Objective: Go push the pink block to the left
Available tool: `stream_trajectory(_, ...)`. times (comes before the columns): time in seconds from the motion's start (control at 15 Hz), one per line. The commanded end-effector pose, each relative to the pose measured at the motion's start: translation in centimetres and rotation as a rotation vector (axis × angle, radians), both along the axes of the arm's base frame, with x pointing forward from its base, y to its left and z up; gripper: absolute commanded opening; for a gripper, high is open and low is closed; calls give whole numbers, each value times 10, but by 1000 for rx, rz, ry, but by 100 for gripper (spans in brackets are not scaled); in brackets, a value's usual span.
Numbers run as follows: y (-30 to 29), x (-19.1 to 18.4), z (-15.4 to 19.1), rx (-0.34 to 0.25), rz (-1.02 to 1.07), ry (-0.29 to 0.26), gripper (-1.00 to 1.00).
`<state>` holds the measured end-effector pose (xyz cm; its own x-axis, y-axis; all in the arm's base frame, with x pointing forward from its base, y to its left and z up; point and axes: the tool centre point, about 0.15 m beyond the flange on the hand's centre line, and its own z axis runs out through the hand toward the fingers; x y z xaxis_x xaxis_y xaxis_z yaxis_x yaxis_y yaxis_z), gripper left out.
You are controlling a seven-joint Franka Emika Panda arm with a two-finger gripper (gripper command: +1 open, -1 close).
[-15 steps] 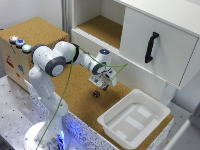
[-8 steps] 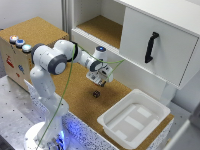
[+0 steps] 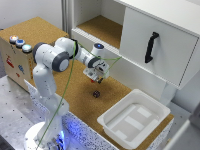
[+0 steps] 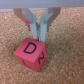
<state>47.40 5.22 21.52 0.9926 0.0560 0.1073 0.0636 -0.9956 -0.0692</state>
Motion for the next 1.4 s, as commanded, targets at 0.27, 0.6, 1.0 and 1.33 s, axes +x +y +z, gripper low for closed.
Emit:
stream_trajectory(0.27,-24,-40,107,-38,-12,-112,100)
stream_trajectory(0.6,-19,-83,135,-107,8,-162,100)
stream_trajectory(1.0,-21,-94,130,-118,-13,-155,100)
stream_trajectory(1.33,-21,-94,130,-118,-13,-155,100)
